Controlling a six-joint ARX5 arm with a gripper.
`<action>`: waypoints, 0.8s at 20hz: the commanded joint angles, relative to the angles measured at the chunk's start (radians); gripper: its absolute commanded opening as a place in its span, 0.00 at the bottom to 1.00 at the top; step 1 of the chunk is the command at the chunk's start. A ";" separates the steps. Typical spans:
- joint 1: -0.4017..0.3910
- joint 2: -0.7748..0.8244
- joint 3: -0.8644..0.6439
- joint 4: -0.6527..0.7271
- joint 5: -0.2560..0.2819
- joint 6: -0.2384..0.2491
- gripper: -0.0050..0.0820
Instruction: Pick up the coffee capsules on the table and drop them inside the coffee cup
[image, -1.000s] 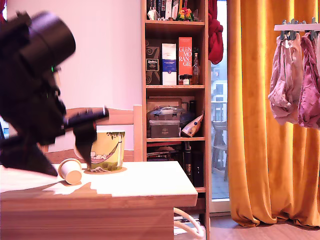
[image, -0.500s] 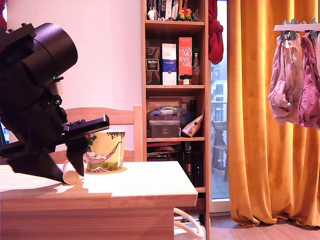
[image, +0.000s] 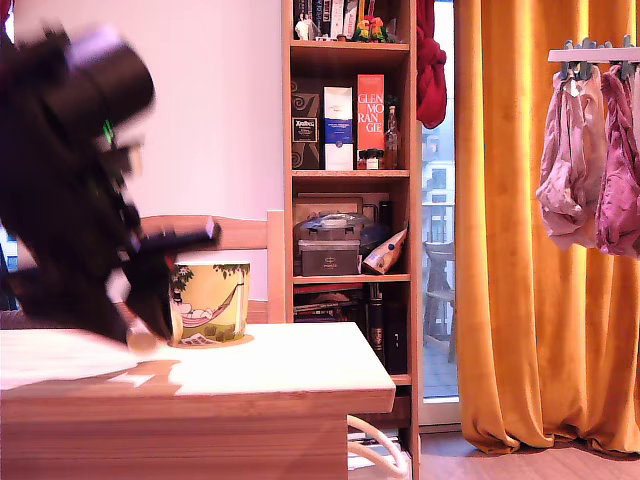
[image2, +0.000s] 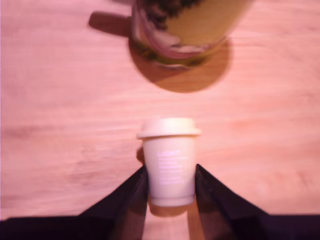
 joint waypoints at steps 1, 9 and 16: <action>-0.005 -0.067 0.010 -0.018 0.003 0.097 0.29; -0.003 -0.224 0.011 -0.021 0.056 0.394 0.29; 0.026 -0.223 0.013 0.055 0.111 0.451 0.29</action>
